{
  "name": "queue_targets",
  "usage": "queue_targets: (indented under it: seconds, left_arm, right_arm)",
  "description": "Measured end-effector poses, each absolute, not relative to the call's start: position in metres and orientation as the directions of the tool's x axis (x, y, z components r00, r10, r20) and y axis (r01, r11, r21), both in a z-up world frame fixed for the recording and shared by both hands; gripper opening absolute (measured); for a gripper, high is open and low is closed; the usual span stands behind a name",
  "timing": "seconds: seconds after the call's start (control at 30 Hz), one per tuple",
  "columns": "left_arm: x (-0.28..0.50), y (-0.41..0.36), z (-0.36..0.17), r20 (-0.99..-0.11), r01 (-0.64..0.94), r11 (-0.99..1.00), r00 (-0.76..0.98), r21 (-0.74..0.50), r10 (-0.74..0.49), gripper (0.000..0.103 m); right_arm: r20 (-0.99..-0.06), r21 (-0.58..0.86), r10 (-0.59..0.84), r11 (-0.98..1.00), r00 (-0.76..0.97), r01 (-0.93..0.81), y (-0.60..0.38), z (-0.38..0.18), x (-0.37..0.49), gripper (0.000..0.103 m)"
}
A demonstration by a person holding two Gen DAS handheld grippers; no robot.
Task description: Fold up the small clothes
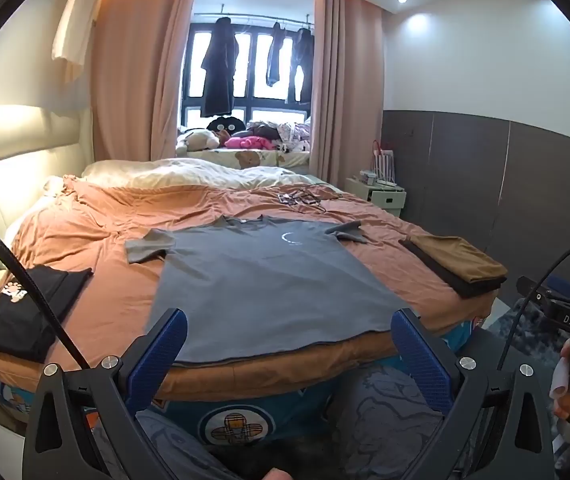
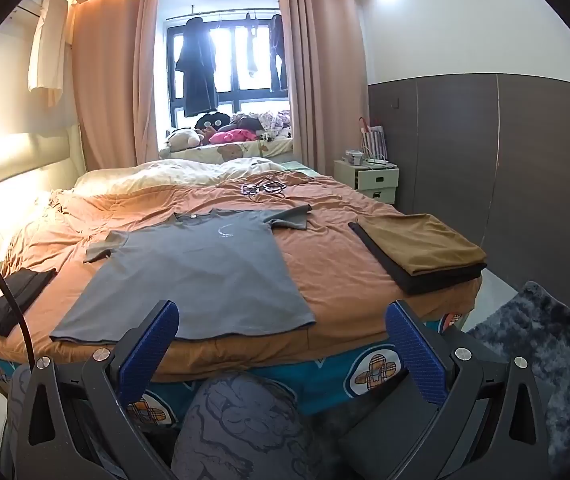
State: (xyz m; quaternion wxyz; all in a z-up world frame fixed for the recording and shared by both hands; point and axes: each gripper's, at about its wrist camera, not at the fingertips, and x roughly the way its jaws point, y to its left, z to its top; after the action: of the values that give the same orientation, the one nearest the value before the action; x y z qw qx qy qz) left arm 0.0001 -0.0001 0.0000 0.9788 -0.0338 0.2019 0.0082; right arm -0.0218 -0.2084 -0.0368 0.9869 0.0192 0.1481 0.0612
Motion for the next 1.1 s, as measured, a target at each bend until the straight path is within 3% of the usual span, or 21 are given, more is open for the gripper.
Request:
queue_targets:
  seconds: [1.1]
  left_arm:
    - [-0.008, -0.003, -0.002, -0.385, -0.015, 0.996, 0.923, -0.089, -0.020, 0.102]
  right_arm:
    - [-0.284, 0.041, 0.120, 0.993, 0.951, -0.113, -0.210, -0.034, -0.026, 0.103]
